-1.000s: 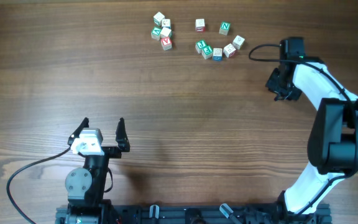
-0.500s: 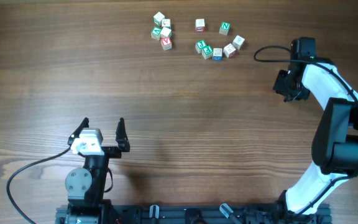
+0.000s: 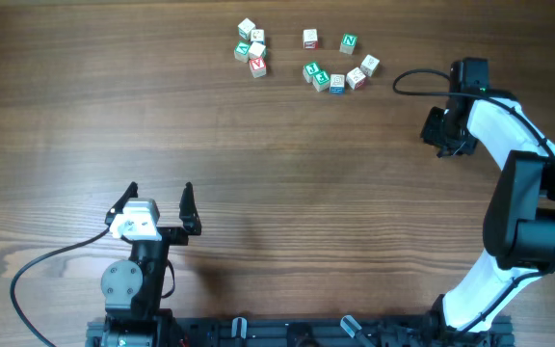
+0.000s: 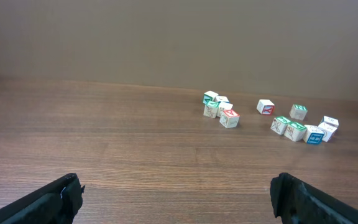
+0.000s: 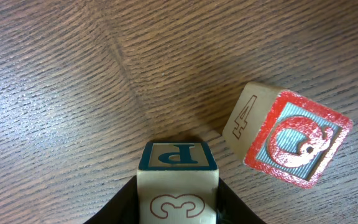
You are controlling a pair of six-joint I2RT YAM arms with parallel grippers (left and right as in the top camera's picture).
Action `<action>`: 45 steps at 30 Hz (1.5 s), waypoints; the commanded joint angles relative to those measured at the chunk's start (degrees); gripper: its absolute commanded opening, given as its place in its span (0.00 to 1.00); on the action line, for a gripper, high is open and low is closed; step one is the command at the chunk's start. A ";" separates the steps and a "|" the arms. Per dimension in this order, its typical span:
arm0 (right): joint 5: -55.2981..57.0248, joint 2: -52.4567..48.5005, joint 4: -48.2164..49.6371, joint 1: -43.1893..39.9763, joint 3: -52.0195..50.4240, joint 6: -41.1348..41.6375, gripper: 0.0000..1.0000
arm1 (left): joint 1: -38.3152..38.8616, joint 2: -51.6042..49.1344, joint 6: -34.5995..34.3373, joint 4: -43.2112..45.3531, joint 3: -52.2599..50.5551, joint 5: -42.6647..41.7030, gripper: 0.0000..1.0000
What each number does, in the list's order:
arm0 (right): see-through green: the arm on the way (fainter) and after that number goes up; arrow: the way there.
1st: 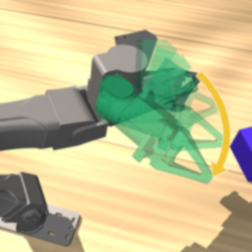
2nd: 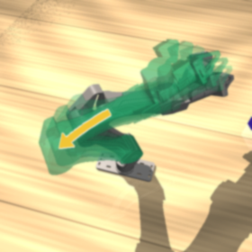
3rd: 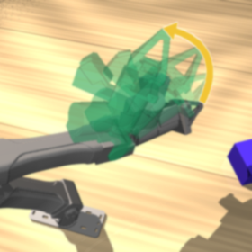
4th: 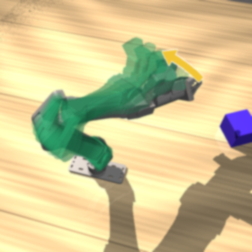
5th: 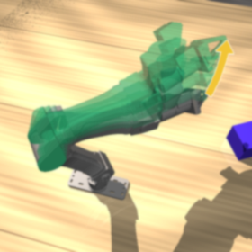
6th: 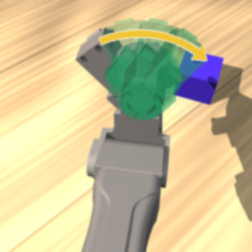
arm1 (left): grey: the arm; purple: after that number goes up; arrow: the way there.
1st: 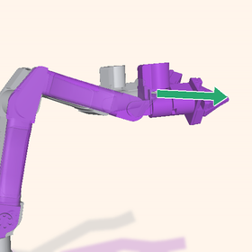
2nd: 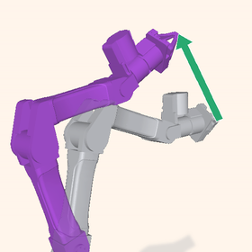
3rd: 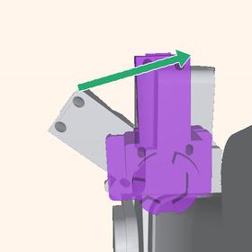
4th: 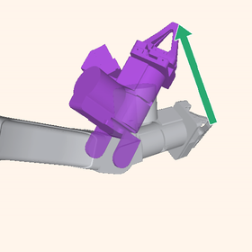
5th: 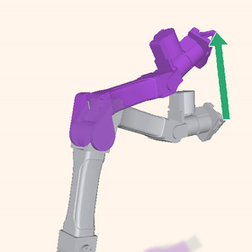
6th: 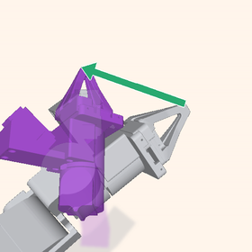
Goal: Form a circle
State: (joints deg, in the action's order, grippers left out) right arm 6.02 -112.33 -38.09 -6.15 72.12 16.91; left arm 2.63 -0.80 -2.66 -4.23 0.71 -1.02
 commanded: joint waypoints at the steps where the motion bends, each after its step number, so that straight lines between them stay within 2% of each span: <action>1: 0.81 -1.14 0.13 0.22 -0.94 1.53 0.34 | 0.26 0.48 -0.37 -0.04 -0.39 -0.90 1.00; 9: 3.23 -1.14 0.59 0.22 -0.94 5.18 0.35 | 0.26 0.48 -0.37 -0.04 -0.39 -0.90 1.00; 14: 2.86 -1.11 1.03 0.24 -0.83 3.13 0.44 | 0.26 0.48 -0.37 -0.04 -0.39 -0.90 1.00; 18: -1.60 -1.11 1.03 0.24 -0.83 -3.63 0.43 | 0.26 0.48 -0.37 -0.04 -0.39 -0.90 1.00; 22: -1.33 -1.11 1.53 0.24 -0.83 -3.39 0.36 | 0.26 0.48 -0.37 -0.04 -0.39 -0.90 1.00; 30: -0.90 -1.11 1.97 0.22 -0.81 -2.91 0.33 | 0.26 0.48 -0.37 -0.04 -0.39 -0.90 1.00; 32: 1.68 -1.11 1.60 0.22 -0.83 0.63 0.32 | 0.26 0.48 -0.37 -0.04 -0.39 -0.90 1.00; 37: 2.67 -1.11 1.31 0.17 -0.83 1.11 0.32 | 0.26 0.48 -0.37 -0.04 -0.39 -0.90 1.00; 42: 3.19 -1.11 1.38 0.17 -0.81 1.11 0.40 | 0.26 0.48 -0.37 -0.04 -0.39 -0.90 1.00; 44: 3.06 -1.11 1.36 0.17 -0.81 1.09 0.50 | 0.26 0.48 -0.37 -0.04 -0.39 -0.90 1.00; 45: 2.93 -1.11 1.11 0.20 -0.81 1.14 0.60 | 0.26 0.48 -0.37 -0.04 -0.39 -0.90 1.00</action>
State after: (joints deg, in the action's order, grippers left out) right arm 7.99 -112.53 -36.62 -6.15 71.75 17.78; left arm 2.63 -0.80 -2.66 -4.23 0.71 -1.02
